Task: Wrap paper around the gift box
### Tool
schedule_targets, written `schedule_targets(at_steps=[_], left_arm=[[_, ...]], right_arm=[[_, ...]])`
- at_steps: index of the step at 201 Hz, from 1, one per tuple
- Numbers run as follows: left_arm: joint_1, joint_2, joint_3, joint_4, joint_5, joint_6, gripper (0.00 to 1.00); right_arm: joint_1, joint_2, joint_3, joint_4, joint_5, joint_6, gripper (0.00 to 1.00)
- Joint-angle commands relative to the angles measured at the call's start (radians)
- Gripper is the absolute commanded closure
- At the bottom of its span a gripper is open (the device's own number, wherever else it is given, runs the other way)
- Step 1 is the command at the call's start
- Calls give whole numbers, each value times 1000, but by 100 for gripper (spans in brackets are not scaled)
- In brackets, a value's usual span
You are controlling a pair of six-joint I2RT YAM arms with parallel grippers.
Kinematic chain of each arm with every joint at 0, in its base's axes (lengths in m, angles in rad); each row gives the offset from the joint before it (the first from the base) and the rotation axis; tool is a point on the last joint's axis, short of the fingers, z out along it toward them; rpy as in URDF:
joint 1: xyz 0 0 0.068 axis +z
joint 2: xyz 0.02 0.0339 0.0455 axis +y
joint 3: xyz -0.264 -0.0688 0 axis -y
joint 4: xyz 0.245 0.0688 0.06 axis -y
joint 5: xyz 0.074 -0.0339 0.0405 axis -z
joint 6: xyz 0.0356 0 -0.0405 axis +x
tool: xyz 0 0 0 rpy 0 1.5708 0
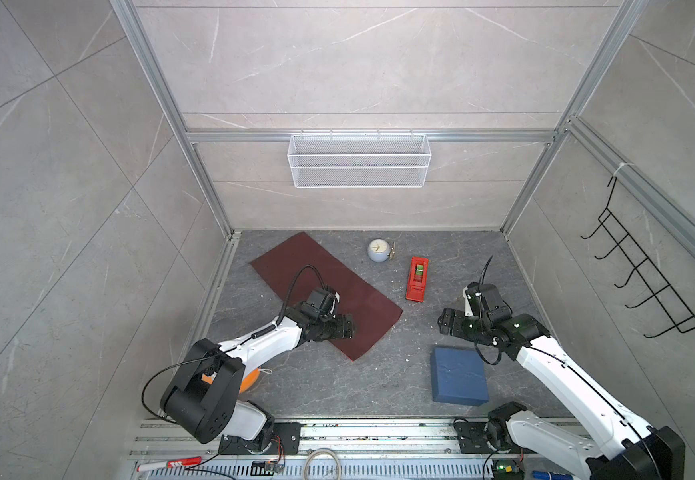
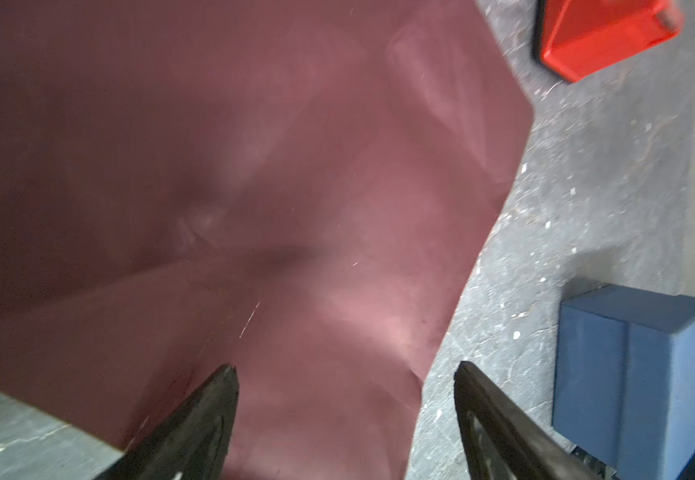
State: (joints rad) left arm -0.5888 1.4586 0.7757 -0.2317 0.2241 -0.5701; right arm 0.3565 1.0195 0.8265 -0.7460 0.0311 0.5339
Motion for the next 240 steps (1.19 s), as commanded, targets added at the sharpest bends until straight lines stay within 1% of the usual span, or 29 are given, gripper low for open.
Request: schedule_targets(at_steps=[1,18,46,55,65,79,87,103,118,126,138,149,172,183,196,218,240], left_arm=[[-17,17,10,-3,34,-2,16],[-33,20,11,1,21,-7,16],[-69,-4,29,2,-26,-10,16],[-89,-24,39,4,-46,5,16],[-128,-47,49,24,-76,45,16],[-212,-69,57,78,-129,124,15],[-265,-63,65,112,-144,168,14],[-375,-20,101,169,-158,258,13],[-486,40,122,247,-176,372,12],[-536,74,130,289,-182,435,10],[-592,126,150,344,-161,510,9],[-635,174,179,364,-138,562,7],[-734,261,229,382,-177,638,4],[-769,290,240,392,-206,653,3],[-792,318,249,402,-239,638,2],[-804,364,275,412,-295,596,0],[-806,399,282,474,-350,543,1]], right_arm=[[22,-25,-10,-114,-28,42,9],[57,-24,-5,-163,-64,69,11],[122,-30,4,-239,-60,120,12],[133,-32,15,-278,-31,126,11],[134,-43,35,-309,30,118,10],[131,-52,64,-320,107,113,6],[123,-41,76,-324,123,107,5],[88,-6,91,-325,101,86,4],[11,7,80,-307,51,56,3],[-50,2,72,-293,12,38,3],[-135,-5,54,-269,-54,20,2],[-181,0,38,-256,-99,13,2],[-251,32,-4,-224,-191,-8,2],[-276,43,-7,-217,-217,-13,1],[-296,45,-12,-218,-212,-13,1],[-302,38,-33,-209,-180,15,1],[-303,28,-70,-181,-170,50,1]])
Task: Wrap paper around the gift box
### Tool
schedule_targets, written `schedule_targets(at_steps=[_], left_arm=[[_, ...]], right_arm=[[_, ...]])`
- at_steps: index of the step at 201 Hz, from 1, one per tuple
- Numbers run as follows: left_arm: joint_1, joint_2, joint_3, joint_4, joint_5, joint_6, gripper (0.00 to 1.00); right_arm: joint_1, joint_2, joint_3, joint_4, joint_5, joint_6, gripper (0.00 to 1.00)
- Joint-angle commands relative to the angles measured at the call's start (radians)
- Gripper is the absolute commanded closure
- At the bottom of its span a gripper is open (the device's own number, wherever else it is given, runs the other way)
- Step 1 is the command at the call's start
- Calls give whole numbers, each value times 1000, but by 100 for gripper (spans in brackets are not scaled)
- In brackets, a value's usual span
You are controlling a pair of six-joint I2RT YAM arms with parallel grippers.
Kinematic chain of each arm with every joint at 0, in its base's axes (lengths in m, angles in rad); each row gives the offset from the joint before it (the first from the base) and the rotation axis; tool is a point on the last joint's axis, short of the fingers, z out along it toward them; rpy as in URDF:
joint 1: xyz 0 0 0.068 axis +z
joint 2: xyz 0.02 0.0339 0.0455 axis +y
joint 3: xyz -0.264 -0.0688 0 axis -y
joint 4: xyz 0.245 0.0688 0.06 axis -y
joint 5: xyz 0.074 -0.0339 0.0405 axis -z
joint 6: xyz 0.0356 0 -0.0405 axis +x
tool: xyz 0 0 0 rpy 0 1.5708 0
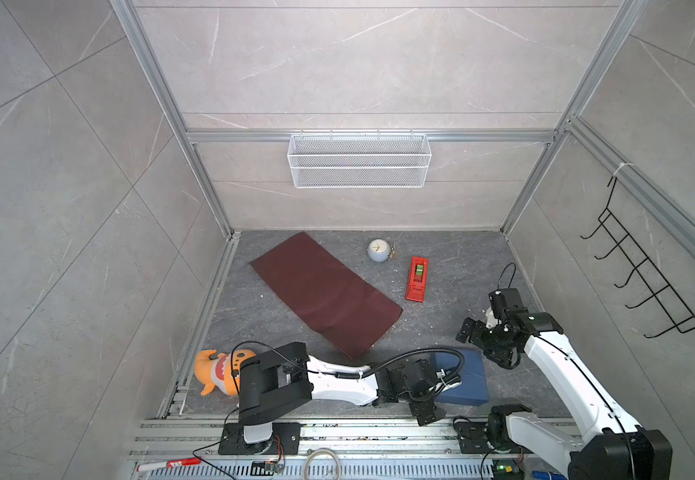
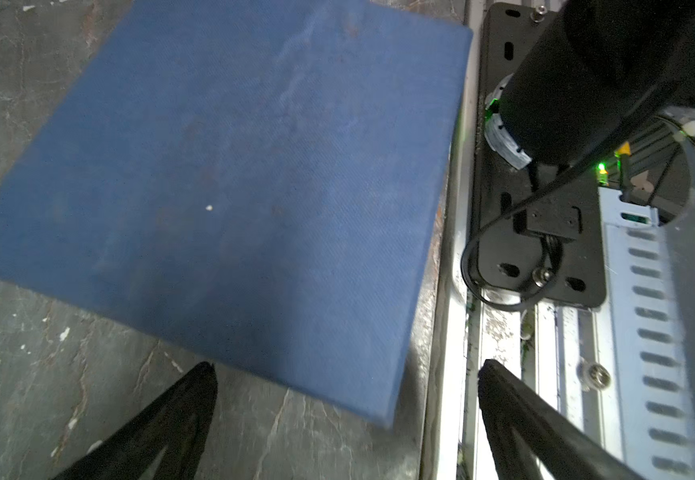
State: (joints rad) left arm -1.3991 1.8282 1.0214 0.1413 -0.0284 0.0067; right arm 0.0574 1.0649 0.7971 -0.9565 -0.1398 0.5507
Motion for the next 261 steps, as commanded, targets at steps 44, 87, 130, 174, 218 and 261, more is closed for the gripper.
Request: schedule_targets(at_steps=[44,87,130,174,218,261], left_arm=[[11,110,84,153,-219,-79,3],[109,150,127,192,-209,-173,9],[233,242,257,186,-97,-232,14],[299,377,482,92,7,-226,17],[317,295,458,68,68,-232,10],[440,-92,38,25,25,-351,13]], right_arm=[[-5,-3,-80,85,3,35,2],[-9,82,-57,208,-21,43,2],[-78,287,81,380,-33,63,2],[-164,522,290,447,51,35,3],[-179,599,475,361,186,-59,2],[-24,310,316,434,28,-123,6]])
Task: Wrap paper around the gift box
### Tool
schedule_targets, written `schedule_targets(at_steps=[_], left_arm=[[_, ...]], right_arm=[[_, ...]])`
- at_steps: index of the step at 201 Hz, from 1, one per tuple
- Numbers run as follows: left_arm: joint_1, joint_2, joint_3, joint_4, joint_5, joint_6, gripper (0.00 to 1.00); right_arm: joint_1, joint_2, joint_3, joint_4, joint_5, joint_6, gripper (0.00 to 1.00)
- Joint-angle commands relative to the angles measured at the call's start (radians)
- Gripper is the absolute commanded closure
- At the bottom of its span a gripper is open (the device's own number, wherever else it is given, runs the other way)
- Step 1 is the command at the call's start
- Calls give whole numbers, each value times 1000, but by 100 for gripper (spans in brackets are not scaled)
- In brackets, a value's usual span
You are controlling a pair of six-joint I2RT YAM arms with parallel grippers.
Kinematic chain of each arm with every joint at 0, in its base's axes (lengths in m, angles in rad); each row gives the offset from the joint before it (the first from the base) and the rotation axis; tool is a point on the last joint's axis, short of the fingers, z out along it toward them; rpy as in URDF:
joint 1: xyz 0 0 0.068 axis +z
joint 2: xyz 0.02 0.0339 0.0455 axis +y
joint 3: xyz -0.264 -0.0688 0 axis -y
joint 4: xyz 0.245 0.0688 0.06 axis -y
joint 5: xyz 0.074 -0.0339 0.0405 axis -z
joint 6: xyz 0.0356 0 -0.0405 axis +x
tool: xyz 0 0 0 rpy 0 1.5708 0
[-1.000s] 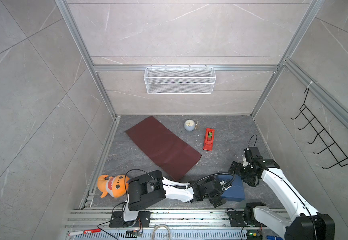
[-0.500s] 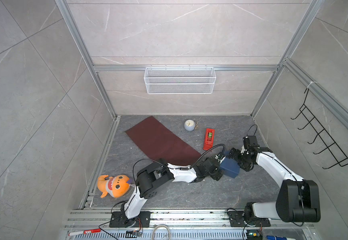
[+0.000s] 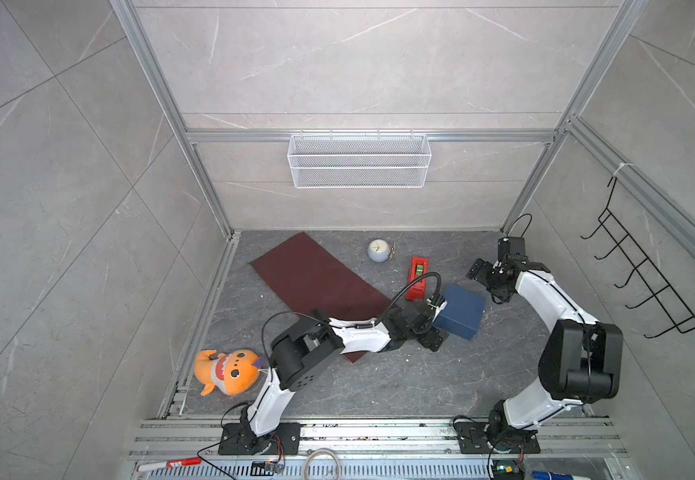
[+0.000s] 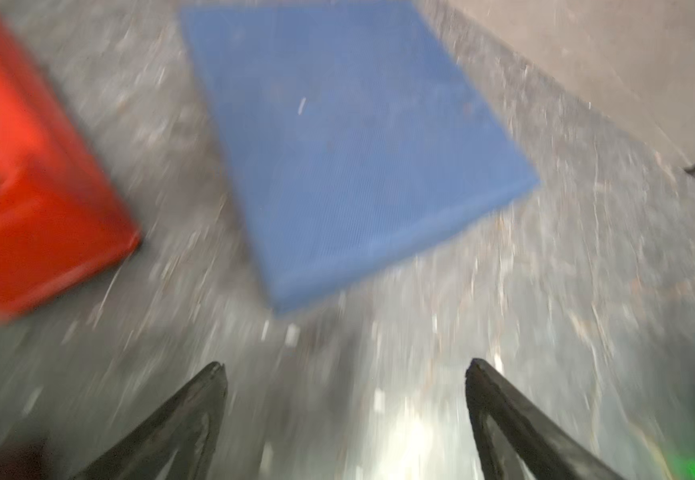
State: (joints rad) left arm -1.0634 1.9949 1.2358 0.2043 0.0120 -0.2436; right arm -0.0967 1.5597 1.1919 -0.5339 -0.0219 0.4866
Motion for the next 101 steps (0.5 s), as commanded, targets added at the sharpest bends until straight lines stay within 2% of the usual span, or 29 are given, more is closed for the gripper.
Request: schedule_targets(at_steps=[1,19,34,44,59,73,101], left_arm=[[110,-269,-188,-40,-15,-106,13],[270,-424,-311,-172,-15,-225,21],[385,-515,-378,-258,-4,-257,24],[465,-550,-407,-298,4,-264,25],[564,-548,-414,-341,57,-266,27],[595,-520,-406,-357,77,-255,28],[595,-459,-405,-343,112,-241,30]], right_arm=[[140,-190,-85,12,-93,-59,7],[356,-254,-148,26,-125,-5,9],[509,-251,-193,59,-140,90,11],[622,-233,-233,105,-126,170,12],[735,-190,-270,176,-106,257,12],[820,-122,-283,235,-74,321,12],[897,-3,-287,334,-62,419,12]])
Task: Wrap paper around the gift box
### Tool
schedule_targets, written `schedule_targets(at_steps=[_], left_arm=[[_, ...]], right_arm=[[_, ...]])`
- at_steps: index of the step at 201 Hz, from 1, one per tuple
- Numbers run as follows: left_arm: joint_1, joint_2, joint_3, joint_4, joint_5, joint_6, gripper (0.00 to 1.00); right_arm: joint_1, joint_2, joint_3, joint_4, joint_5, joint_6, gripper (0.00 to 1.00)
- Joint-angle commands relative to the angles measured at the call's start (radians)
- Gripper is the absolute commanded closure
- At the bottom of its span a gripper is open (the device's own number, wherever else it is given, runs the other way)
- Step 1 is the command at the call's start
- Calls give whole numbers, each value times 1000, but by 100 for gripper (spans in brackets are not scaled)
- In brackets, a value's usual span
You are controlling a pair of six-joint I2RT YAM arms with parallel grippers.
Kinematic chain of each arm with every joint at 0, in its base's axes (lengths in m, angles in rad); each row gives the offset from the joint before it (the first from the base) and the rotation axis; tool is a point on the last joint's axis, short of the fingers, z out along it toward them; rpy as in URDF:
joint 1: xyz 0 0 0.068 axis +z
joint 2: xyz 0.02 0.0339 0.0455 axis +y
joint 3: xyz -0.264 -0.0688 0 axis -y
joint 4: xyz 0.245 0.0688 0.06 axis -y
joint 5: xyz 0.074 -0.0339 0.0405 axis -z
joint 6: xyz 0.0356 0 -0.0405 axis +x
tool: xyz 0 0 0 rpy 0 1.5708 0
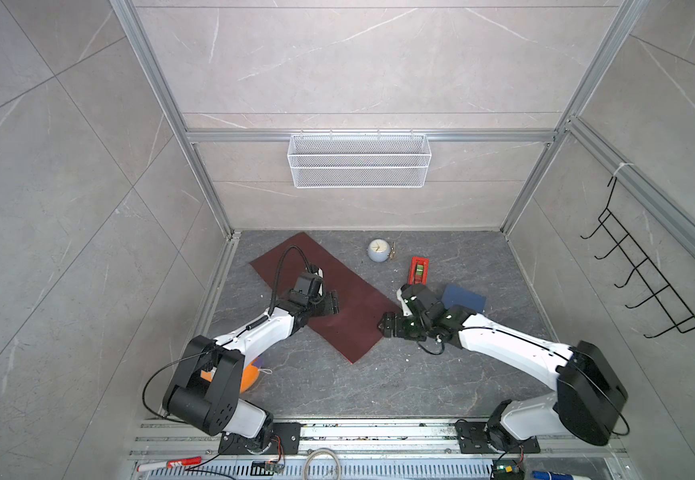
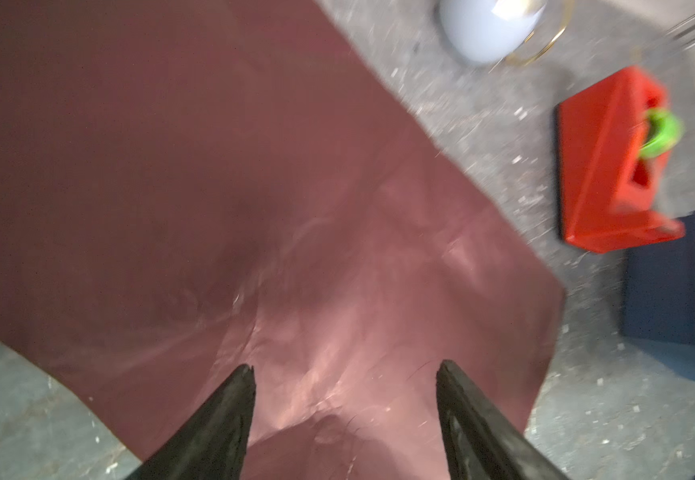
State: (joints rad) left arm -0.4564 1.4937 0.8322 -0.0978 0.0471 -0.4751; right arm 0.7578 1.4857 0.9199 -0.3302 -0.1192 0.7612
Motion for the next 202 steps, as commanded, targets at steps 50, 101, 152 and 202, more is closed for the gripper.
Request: schedule_targets(at_steps=[50,101,152,202], left_arm=[[-14,82,-79,9,123,-15,32],[-93,1,-209,44,135,-87,34],[-364,-40,-233,43,6,-259,34],[-596,75,-51,164,147,-258,30]], right_arm=[[39,129,-65,218,47,196,12],[-64,66,-142,183,-31,144,12],[-164,-58,-270,141,-95,104,13],[-298,-215,-288,-7,-68,-1,13]])
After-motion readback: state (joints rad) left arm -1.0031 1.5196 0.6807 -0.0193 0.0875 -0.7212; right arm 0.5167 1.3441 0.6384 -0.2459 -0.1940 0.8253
